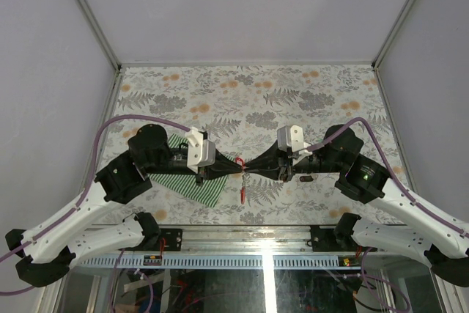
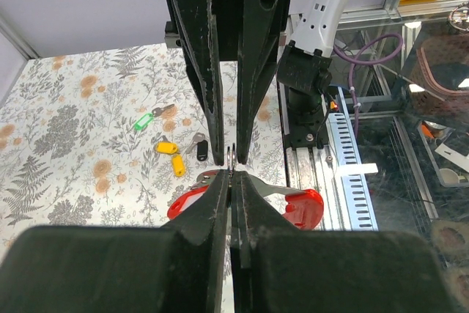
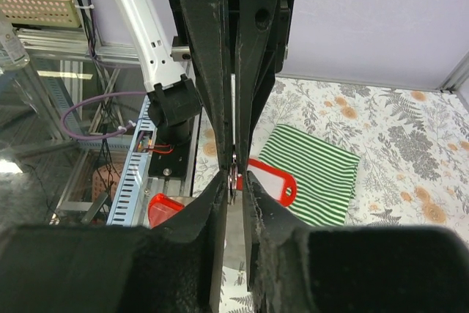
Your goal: Put the keys on the keyring
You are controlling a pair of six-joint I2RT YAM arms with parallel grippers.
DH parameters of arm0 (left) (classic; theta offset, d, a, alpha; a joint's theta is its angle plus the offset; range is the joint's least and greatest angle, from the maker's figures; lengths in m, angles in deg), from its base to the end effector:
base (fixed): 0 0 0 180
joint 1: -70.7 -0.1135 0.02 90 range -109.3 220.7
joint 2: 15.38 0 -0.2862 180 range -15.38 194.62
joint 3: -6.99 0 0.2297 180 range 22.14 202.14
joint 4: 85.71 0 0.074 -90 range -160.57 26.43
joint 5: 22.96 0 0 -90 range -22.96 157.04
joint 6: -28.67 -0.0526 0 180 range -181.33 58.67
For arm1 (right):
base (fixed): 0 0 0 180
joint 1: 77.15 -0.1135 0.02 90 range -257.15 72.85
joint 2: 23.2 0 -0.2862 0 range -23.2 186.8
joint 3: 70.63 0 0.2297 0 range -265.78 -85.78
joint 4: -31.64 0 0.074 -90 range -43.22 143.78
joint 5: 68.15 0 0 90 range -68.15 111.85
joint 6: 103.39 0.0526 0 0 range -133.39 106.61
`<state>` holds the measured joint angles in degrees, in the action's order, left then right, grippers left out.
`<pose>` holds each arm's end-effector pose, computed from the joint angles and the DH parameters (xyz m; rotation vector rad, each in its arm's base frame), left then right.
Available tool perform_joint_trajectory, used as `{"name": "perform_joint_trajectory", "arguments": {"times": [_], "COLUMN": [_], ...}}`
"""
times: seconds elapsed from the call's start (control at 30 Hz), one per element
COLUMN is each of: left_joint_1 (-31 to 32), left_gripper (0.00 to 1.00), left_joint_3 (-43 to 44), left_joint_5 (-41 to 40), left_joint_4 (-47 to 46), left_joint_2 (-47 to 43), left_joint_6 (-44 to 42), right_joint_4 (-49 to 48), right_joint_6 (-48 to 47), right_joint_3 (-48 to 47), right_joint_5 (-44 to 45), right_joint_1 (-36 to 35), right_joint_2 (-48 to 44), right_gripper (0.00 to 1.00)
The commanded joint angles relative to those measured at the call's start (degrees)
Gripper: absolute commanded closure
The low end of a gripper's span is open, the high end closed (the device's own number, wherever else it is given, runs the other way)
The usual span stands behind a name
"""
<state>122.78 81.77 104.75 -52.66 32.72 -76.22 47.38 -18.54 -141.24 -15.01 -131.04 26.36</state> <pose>0.0662 -0.1373 0.4168 1.3631 1.1247 -1.0292 0.0713 0.1513 0.4246 -1.2262 1.0434 1.1436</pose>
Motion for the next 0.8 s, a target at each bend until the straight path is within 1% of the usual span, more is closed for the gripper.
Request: {"name": "perform_joint_trajectory", "arguments": {"times": [0.0,0.13,0.27,0.63,0.67,0.77], "left_joint_1": [0.24,0.19,0.16,0.16,0.16,0.17], "left_gripper": [1.0,1.0,1.0,1.0,1.0,1.0], "left_joint_3": [2.93,2.73,2.39,2.55,2.59,2.58], "left_joint_5": [0.02,-0.03,0.03,0.25,0.25,0.43], "left_joint_4": [-1.16,-1.04,-0.95,-0.6,-0.58,-0.6], "left_joint_2": [-0.29,-0.5,-0.5,-0.21,-0.26,-0.27], "left_joint_6": [-0.71,-0.67,-0.52,-0.57,-0.62,-0.61], "right_joint_4": [-0.63,-0.6,-1.2,-2.85,-2.82,-2.93], "right_joint_6": [-1.17,-1.21,-0.86,-0.01,-0.04,0.13], "right_joint_3": [-3.02,-2.99,-2.92,-2.81,-2.81,-2.82], "right_joint_5": [1.18,1.13,0.94,0.3,0.26,0.13], "right_joint_1": [0.01,-0.03,0.01,0.0,-0.01,-0.01], "right_joint_2": [-0.06,0.18,0.4,0.85,0.91,1.0], "right_gripper": [0.79,0.79,0.82,0.81,0.82,0.87]}}
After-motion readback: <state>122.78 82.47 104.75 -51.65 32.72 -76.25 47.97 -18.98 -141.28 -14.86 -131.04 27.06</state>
